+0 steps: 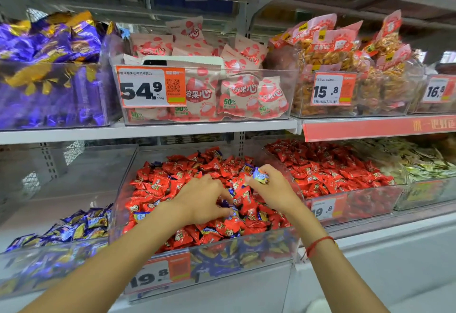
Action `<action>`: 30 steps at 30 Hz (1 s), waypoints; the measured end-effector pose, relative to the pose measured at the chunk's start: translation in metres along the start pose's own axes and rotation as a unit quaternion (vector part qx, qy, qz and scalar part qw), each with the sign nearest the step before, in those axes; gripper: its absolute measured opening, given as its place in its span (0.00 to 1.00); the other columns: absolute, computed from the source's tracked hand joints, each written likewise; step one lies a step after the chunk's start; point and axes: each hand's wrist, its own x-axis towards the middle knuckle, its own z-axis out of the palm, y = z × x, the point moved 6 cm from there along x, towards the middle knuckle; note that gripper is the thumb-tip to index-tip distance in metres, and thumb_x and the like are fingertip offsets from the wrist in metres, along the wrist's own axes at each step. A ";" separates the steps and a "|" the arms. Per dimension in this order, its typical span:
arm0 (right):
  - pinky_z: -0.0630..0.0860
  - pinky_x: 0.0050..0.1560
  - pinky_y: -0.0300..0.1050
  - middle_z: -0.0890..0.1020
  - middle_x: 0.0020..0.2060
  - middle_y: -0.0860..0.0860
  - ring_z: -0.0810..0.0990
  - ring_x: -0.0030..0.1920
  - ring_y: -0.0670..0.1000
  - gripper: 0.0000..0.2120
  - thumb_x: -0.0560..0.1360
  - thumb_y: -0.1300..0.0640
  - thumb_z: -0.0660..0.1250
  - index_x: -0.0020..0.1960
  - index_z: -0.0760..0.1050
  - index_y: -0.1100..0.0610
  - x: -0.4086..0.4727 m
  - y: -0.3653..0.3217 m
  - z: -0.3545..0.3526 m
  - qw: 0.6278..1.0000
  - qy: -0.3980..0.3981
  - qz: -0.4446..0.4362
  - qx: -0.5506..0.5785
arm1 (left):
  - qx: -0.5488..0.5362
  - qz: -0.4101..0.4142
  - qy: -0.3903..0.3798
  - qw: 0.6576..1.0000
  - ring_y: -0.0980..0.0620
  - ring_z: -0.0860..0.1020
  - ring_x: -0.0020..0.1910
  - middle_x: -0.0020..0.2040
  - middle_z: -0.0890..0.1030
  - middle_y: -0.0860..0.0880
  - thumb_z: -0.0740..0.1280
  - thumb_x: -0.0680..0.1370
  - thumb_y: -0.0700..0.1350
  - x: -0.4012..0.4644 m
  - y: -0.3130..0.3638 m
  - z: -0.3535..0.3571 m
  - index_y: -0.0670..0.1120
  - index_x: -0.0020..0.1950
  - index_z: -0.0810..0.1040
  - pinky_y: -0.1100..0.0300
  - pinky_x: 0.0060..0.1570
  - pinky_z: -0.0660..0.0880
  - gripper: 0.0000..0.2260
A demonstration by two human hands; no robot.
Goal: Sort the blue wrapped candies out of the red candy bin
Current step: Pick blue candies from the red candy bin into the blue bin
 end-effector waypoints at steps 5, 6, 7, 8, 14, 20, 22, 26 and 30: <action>0.67 0.34 0.42 0.71 0.35 0.54 0.67 0.31 0.49 0.13 0.81 0.49 0.58 0.50 0.60 0.58 -0.001 0.001 -0.001 0.995 -0.071 0.052 0.048 | -0.008 -0.020 -0.089 0.996 0.47 0.66 0.62 0.63 0.76 0.52 0.65 0.78 0.56 0.007 0.000 0.018 0.53 0.66 0.74 0.52 0.61 0.66 0.18; 0.67 0.33 0.41 0.74 0.35 0.55 0.68 0.30 0.49 0.10 0.82 0.52 0.58 0.50 0.60 0.57 -0.002 0.000 0.000 0.994 -0.077 0.058 0.058 | -0.022 -0.023 -0.066 0.997 0.48 0.67 0.61 0.61 0.77 0.53 0.67 0.78 0.55 0.008 0.001 0.016 0.52 0.63 0.76 0.54 0.58 0.65 0.15; 0.67 0.31 0.40 0.76 0.38 0.55 0.70 0.29 0.48 0.06 0.82 0.56 0.57 0.50 0.60 0.56 -0.002 0.000 0.000 0.993 -0.076 0.060 0.072 | -0.033 -0.024 -0.040 0.998 0.50 0.67 0.60 0.58 0.78 0.55 0.68 0.77 0.54 0.009 0.001 0.015 0.53 0.59 0.77 0.56 0.54 0.64 0.13; 0.67 0.30 0.40 0.78 0.41 0.55 0.71 0.29 0.48 0.05 0.82 0.60 0.56 0.51 0.60 0.55 -0.002 0.000 -0.001 0.992 -0.072 0.060 0.083 | -0.041 -0.021 -0.015 0.999 0.51 0.68 0.58 0.55 0.79 0.56 0.69 0.76 0.53 0.008 0.002 0.012 0.53 0.56 0.78 0.58 0.51 0.62 0.10; 0.66 0.32 0.41 0.73 0.35 0.50 0.68 0.31 0.49 0.08 0.81 0.61 0.59 0.58 0.70 0.54 -0.005 0.000 -0.015 0.987 -0.156 0.037 -0.033 | -0.095 -0.013 0.064 0.993 0.59 0.79 0.49 0.45 0.83 0.57 0.72 0.74 0.51 -0.001 0.000 0.004 0.52 0.46 0.80 0.61 0.46 0.63 0.05; 0.74 0.43 0.42 0.75 0.41 0.48 0.75 0.42 0.49 0.08 0.70 0.59 0.73 0.44 0.79 0.47 -0.016 -0.006 -0.007 0.931 -0.221 0.008 -0.290 | -0.189 -0.067 0.128 0.971 0.58 0.78 0.49 0.47 0.82 0.58 0.70 0.77 0.50 -0.009 -0.017 -0.016 0.53 0.57 0.80 0.63 0.46 0.74 0.10; 0.76 0.51 0.44 0.73 0.42 0.46 0.76 0.46 0.51 0.12 0.68 0.57 0.75 0.49 0.80 0.47 -0.017 0.000 -0.001 0.917 -0.223 0.030 -0.329 | -0.194 -0.080 0.124 0.970 0.56 0.77 0.51 0.51 0.82 0.56 0.67 0.78 0.51 -0.010 -0.021 -0.018 0.52 0.61 0.80 0.57 0.50 0.75 0.12; 0.71 0.45 0.42 0.74 0.44 0.48 0.76 0.45 0.53 0.06 0.69 0.52 0.74 0.40 0.76 0.49 -0.015 0.004 0.005 0.932 -0.125 0.026 -0.340 | -0.199 -0.090 0.125 0.968 0.55 0.76 0.48 0.51 0.81 0.54 0.64 0.80 0.51 -0.015 -0.023 -0.018 0.51 0.60 0.81 0.59 0.43 0.69 0.11; 0.68 0.34 0.43 0.72 0.33 0.49 0.72 0.39 0.55 0.15 0.75 0.53 0.66 0.33 0.66 0.51 -0.008 0.009 0.008 0.956 -0.082 0.013 -0.283 | -0.180 -0.108 0.135 0.968 0.55 0.77 0.50 0.51 0.81 0.55 0.64 0.80 0.52 -0.025 -0.025 -0.021 0.54 0.56 0.81 0.55 0.48 0.74 0.09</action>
